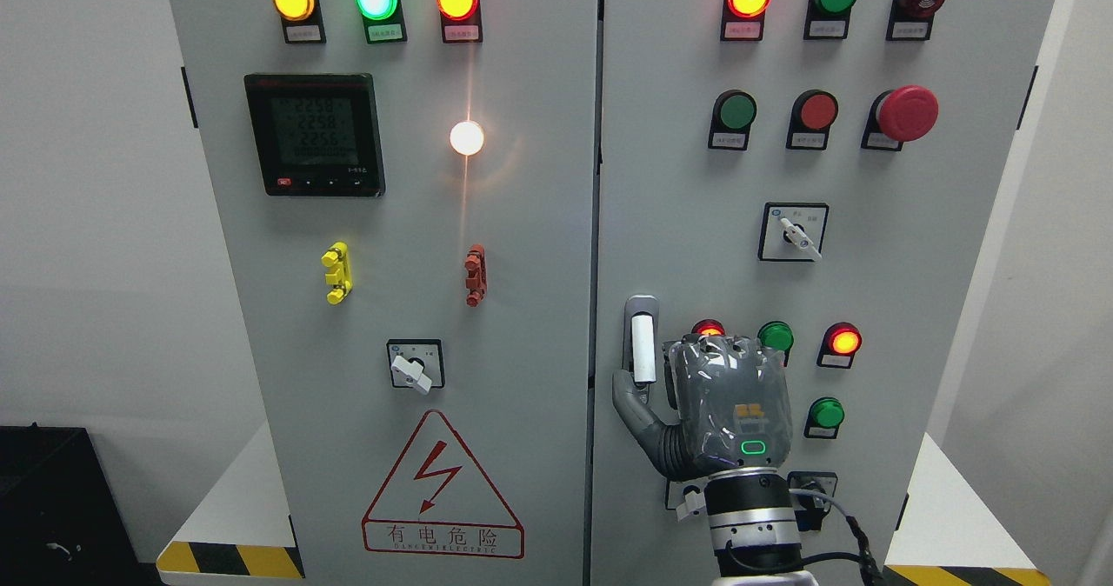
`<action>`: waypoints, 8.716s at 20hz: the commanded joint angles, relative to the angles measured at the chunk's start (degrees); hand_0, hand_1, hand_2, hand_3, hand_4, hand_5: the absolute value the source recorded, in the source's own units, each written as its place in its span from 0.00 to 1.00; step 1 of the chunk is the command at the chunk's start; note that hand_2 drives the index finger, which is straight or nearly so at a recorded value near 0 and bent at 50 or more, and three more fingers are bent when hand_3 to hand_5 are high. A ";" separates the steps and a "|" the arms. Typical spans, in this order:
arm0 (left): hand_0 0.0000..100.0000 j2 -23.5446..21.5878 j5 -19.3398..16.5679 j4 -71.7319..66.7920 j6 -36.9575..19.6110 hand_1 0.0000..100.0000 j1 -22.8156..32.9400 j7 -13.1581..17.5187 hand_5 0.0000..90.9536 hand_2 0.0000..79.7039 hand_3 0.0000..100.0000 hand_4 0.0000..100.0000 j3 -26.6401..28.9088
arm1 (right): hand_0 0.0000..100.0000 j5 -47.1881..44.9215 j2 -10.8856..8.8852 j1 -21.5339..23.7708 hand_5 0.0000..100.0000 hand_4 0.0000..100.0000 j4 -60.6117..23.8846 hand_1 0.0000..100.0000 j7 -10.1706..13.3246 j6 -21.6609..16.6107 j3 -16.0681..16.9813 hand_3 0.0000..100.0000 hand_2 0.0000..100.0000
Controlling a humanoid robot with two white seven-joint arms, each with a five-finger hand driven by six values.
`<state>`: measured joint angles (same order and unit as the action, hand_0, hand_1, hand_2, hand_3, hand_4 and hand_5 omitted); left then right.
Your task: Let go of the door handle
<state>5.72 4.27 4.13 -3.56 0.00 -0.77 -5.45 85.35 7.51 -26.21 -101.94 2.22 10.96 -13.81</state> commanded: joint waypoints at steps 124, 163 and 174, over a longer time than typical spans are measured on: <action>0.12 0.00 -0.05 0.00 -0.04 0.56 0.97 -0.02 0.00 0.00 0.00 0.00 0.00 | 0.51 1.31 -0.56 0.29 1.00 1.00 -1.42 0.45 3.05 1.96 2.82 1.00 1.00; 0.12 0.00 0.04 0.00 -0.04 0.56 0.97 -0.02 0.00 0.00 0.00 0.00 0.00 | 0.53 1.13 -0.56 0.02 1.00 1.00 -2.21 0.44 2.96 1.70 2.74 1.00 1.00; 0.12 0.00 -0.05 0.00 -0.04 0.56 0.97 -0.02 0.00 0.00 0.00 0.00 0.00 | 0.57 0.95 -0.82 4.50 1.00 1.00 -5.89 0.40 3.23 1.26 2.82 1.00 1.00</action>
<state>5.72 4.28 4.13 -3.56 0.00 -0.78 -5.45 86.35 6.89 -24.26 -105.07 5.34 12.33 -11.07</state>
